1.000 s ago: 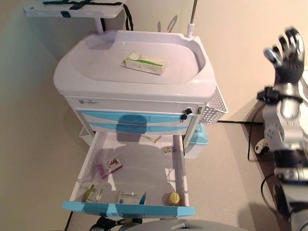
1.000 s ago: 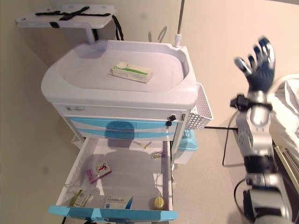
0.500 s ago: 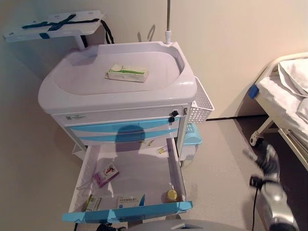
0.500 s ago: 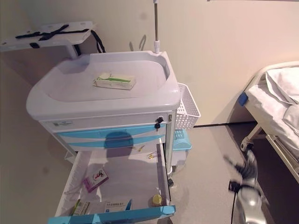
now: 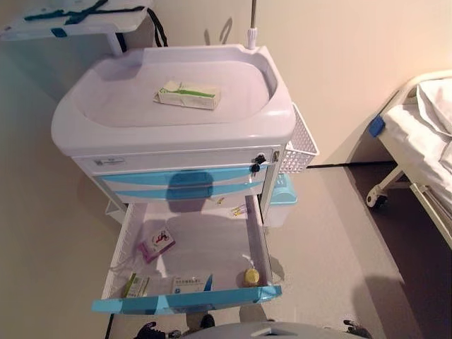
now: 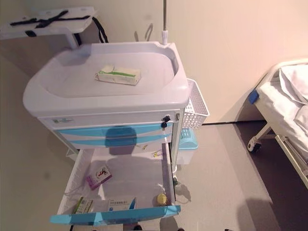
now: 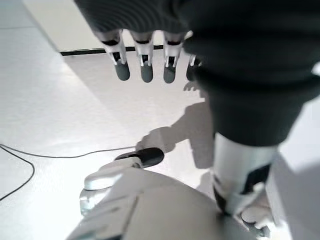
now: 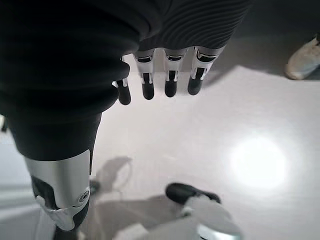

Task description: Open the drawer and pick up the medicine

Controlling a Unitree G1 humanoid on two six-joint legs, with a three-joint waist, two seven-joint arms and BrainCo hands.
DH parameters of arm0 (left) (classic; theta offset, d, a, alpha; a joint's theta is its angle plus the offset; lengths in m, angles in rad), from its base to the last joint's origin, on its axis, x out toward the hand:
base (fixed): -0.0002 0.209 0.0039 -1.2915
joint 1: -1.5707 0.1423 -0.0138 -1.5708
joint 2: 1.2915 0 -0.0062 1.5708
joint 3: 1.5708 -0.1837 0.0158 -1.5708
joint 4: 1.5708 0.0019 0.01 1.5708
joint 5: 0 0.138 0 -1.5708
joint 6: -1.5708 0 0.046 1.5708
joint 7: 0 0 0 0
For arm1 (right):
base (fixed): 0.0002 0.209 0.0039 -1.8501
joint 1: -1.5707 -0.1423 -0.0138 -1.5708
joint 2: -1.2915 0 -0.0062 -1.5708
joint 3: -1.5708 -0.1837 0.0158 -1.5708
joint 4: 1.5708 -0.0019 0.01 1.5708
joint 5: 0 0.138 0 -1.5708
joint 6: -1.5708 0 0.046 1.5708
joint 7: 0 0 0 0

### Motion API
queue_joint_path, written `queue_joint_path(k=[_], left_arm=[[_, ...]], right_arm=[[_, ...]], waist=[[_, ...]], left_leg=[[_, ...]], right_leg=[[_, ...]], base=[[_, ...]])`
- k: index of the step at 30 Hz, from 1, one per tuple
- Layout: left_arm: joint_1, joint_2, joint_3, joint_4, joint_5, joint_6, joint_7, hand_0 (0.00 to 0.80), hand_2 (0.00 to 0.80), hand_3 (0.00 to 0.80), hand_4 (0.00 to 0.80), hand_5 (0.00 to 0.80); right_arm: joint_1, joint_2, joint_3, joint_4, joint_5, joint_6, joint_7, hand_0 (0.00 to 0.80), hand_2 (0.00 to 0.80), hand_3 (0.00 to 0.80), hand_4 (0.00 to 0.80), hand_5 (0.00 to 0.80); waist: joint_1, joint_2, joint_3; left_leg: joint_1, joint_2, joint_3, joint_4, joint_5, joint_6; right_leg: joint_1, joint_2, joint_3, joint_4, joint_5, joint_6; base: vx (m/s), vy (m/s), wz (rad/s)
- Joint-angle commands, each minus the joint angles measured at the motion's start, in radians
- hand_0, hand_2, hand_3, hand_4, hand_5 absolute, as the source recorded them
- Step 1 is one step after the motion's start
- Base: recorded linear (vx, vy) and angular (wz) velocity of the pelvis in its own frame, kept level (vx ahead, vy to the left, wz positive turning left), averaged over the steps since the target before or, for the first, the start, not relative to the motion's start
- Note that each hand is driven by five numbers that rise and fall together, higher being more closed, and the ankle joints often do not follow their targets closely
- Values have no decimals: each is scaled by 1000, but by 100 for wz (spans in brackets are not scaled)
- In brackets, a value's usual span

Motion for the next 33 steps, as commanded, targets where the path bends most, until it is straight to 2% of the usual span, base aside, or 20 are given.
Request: queue_joint_path(k=[1,5,8,9,12,18,19,20,21,22,23,25,33], left_arm=[[-62,48,-37,-53,48,-33,-3,0,0,0,0,0],[-108,61,-65,-93,25,-42,15,0,0,0,0,0],[-149,66,-117,-100,48,-48,19,0,0,0,0,0],[-150,66,-117,-100,48,-48,20,0,0,0,0,0],[-187,81,-185,-134,92,-56,21,0,0,0,0,0],[-230,81,-252,-149,126,-61,16,0,0,0,0,0],[-148,196,-243,-320,112,-72,-43,0,0,0,0,0],[-45,260,-198,-421,85,-108,-61,0,0,0,0,0],[14,306,-199,-473,85,-128,-83,0,0,0,0,0],[14,306,-199,-473,85,-128,-83,0,0,0,0,0],[61,375,-205,-555,100,-149,-101,0,0,0,0,0],[73,407,-205,-583,97,-149,-117,0,0,0,0,0],[39,449,-201,-676,50,-136,-144,0,0,0,0,0]], right_arm=[[-60,1,51,-40,-43,-15,16,0,0,0,0,0],[-104,-7,86,-61,-48,-19,12,0,0,0,0,0],[-149,-19,102,-58,-48,-24,5,0,0,0,0,0],[-150,-19,101,-58,-48,-24,5,0,0,0,0,0],[-182,-43,117,-65,-54,-34,-5,0,0,0,0,0],[-212,-58,127,-36,-59,-37,-16,0,0,0,0,0],[-191,-91,100,-63,-57,-36,-3,0,0,0,0,0],[-167,-114,83,-90,-56,-44,10,0,0,0,0,0],[-161,-132,78,-103,-55,-50,18,0,0,0,0,0],[-161,-132,78,-103,-55,-50,18,0,0,0,0,0],[-147,-149,75,-124,-40,-72,32,0,0,0,0,0],[-146,-155,85,-127,-32,-73,45,0,0,0,0,0],[-162,-184,90,-136,-37,-62,66,0,0,0,0,0]], waist=[[20,-38,69],[27,-47,155],[29,-52,207],[29,-52,205],[27,-51,231],[27,-41,248],[32,-25,250],[41,-10,260],[42,-3,265],[42,-3,265],[45,10,272],[43,17,270],[35,29,266]], left_leg=[[-25,-75,-30,119,-124,61],[-123,-95,-37,241,-138,65],[-222,-111,-44,351,-156,68],[-226,-111,-44,354,-157,68],[-336,-116,-54,466,-181,69],[-438,-122,-67,579,-208,66],[-455,-126,-66,600,-214,67],[-464,-129,-71,616,-220,68],[-478,-131,-76,633,-223,66],[-478,-131,-76,633,-223,66],[-505,-136,-79,659,-231,66],[-540,-139,-73,693,-242,69],[-605,-140,-38,758,-260,78]], right_leg=[[-157,-30,-52,231,-49,36],[-227,-52,-60,321,-62,32],[-294,-75,-61,401,-74,29],[-298,-75,-60,404,-75,29],[-381,-106,-64,494,-97,23],[-472,-129,-63,611,-137,8],[-486,-137,-66,628,-142,9],[-494,-142,-68,648,-150,7],[-506,-147,-69,667,-156,7],[-506,-147,-69,667,-156,7],[-532,-151,-64,695,-166,8],[-568,-155,-57,730,-178,6],[-653,-151,-19,780,-183,-5]], base=[[-161,15,4],[-194,17,13],[-184,21,13],[-171,25,16],[-138,24,27],[-86,23,16],[-68,68,5],[-73,78,2],[-52,44,2],[-74,57,9],[-66,58,19],[-63,64,15],[-33,65,-3]])
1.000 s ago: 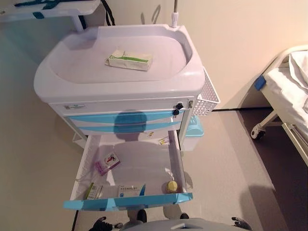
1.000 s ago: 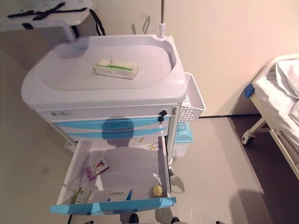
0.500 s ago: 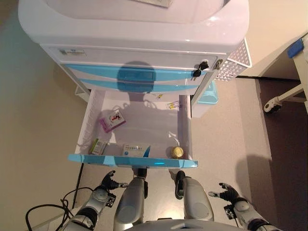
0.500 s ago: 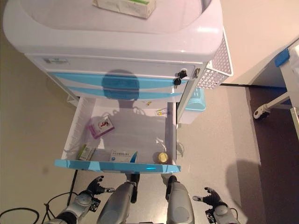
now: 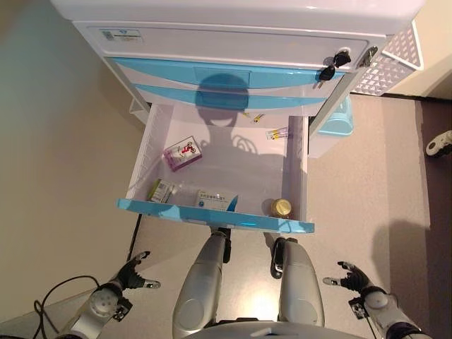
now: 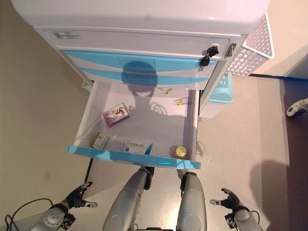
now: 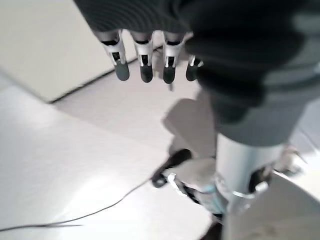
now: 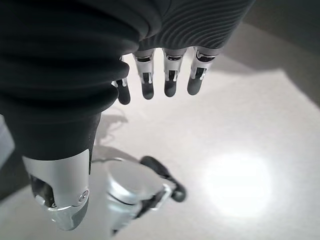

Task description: Open the drawer and pick up the medicine

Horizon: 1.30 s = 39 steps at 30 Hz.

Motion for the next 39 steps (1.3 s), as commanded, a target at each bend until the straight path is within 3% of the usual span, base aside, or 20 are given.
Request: queue_joint_path(k=[1,14,21,32,39], left_arm=[[-3,21,20,-32,-31,-15,-9,0,0,0,0,0],[-67,-42,9,20,-4,-1,8,0,0,0,0,0],[-165,-77,-7,94,27,5,49,0,0,0,0,0],[-250,-51,5,46,13,8,66,0,0,0,0,0],[-325,6,23,70,38,16,80,0,0,0,0,0]], right_arm=[[25,-36,11,16,1,-9,4,0,0,0,0,0],[-3,-11,8,50,-6,0,-6,0,0,0,0,0],[-22,6,14,53,-3,-2,-22,0,0,0,0,0],[-19,12,7,100,-1,13,-22,0,0,0,0,0],[-17,24,9,125,-12,24,-7,0,0,0,0,0]], waist=[[-17,-4,-39],[-33,-13,-26],[-48,-34,-14],[-64,-52,-30],[-80,-61,-42]], left_leg=[[38,-8,31,-12,-51,38],[50,-6,69,-56,-38,47],[52,13,92,-69,-35,49],[68,47,146,-86,-46,53],[98,71,200,-106,-59,57]], right_leg=[[-17,7,-4,-77,117,-9],[-31,26,35,-120,145,-3],[-36,51,54,-163,170,4],[-50,94,114,-211,195,8],[-50,121,169,-243,207,17]], base=[[-10,59,-15],[0,28,-8],[8,8,-16],[26,12,-23],[44,25,-30]])
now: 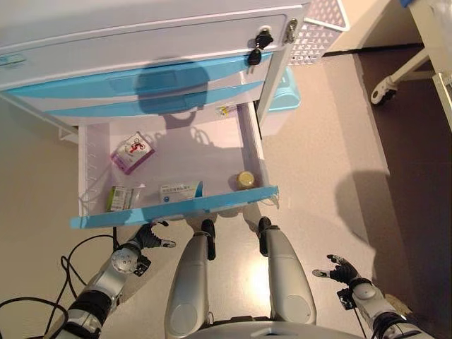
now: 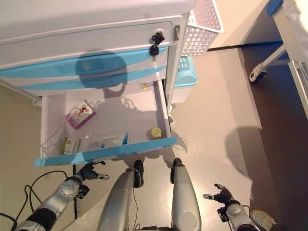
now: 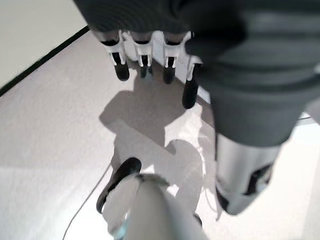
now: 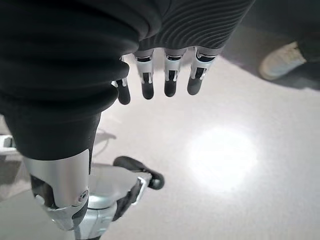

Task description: Open the drawer and pick up the medicine

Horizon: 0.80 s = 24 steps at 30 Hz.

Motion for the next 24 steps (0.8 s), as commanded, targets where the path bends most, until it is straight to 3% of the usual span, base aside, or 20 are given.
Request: queue_joint_path(k=[1,5,17,24], left_arm=[[-72,61,43,-37,22,-21,51,0,0,0,0,0],[-121,97,65,-7,17,-19,73,0,0,0,0,0],[-331,221,80,72,-19,-13,137,0,0,0,0,0],[-379,220,124,64,11,-13,277,0,0,0,0,0]], right_arm=[[40,-36,11,34,-10,16,-3,0,0,0,0,0],[33,-33,15,34,-5,17,-3,0,0,0,0,0],[33,-22,37,30,11,13,1,0,0,0,0,0],[36,10,55,27,26,-4,-14,0,0,0,0,0]], waist=[[-19,3,-61],[-26,-2,-64],[-48,-16,-66],[-49,-30,-70]], left_leg=[[60,-37,40,-64,-18,59],[59,-27,66,-61,-24,64],[40,-21,87,-37,-45,73],[21,-22,86,-27,-51,75]], right_leg=[[1,8,15,-144,116,14],[-10,21,41,-155,126,20],[-29,31,74,-154,127,26],[-44,32,76,-150,129,26]], base=[[35,32,-25],[28,26,-25],[17,6,-8],[-1,-5,-3]])
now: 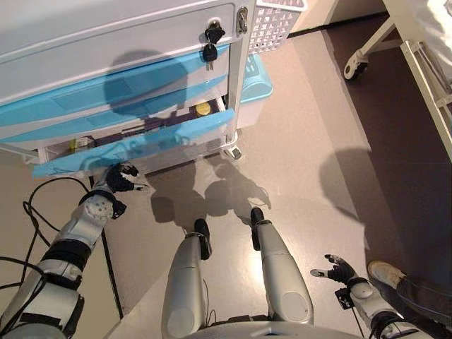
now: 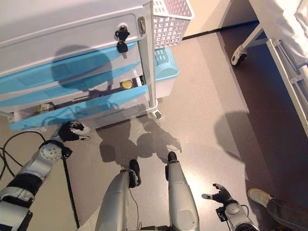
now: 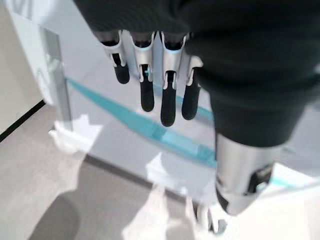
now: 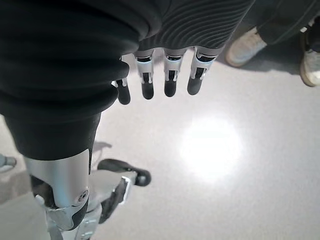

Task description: Open the drawer and pick up the medicine

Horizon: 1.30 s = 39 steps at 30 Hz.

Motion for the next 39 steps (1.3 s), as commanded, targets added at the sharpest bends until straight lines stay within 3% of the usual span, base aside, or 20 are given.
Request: queue_joint_path(k=[1,18,21,26,28,34,39], left_arm=[[-87,55,84,10,8,-25,140,0,0,0,0,0],[-76,69,132,-66,68,-46,272,0,0,0,0,0],[-73,70,138,-83,47,-49,265,0,0,0,0,0],[-22,28,159,-52,-58,-51,163,0,0,0,0,0],[57,-44,190,-44,-151,-60,93,0,0,0,0,0],[245,-258,249,-10,-281,-87,52,0,0,0,0,0],[345,-343,260,77,-302,-76,1,0,0,0,0,0]], right_arm=[[45,-3,41,24,26,-7,-20,0,0,0,0,0],[78,11,67,-7,17,-40,-43,0,0,0,0,0],[77,9,69,-8,18,-37,-43,0,0,0,0,0],[73,5,64,-10,15,-21,-37,0,0,0,0,0],[75,2,47,-9,15,-9,-33,0,0,0,0,0],[69,9,-5,23,24,-3,-57,0,0,0,0,0],[71,10,-26,32,23,-2,-68,0,0,0,0,0]], waist=[[-4,-8,-68],[1,-29,-82],[2,-27,-83],[9,-22,-77],[19,-13,-72],[47,7,-85],[67,22,-123]], left_leg=[[37,-63,28,-31,-36,77],[22,-63,10,-51,-22,66],[23,-64,3,-62,-14,65],[44,-70,-12,-102,12,58],[75,-78,-33,-141,34,49],[172,-95,-89,-259,93,29],[282,-91,-129,-430,173,3]], right_leg=[[-11,-19,10,-106,84,18],[-16,-20,-9,-130,105,13],[-13,-22,-14,-138,110,12],[22,-31,-34,-171,124,13],[61,-37,-53,-201,133,11],[197,-36,-108,-330,170,1],[319,-25,-163,-456,190,3]], base=[[0,0,0],[-1,-2,0],[-12,-32,7],[-9,-51,5],[5,-81,7],[33,-95,26],[63,-84,23]])
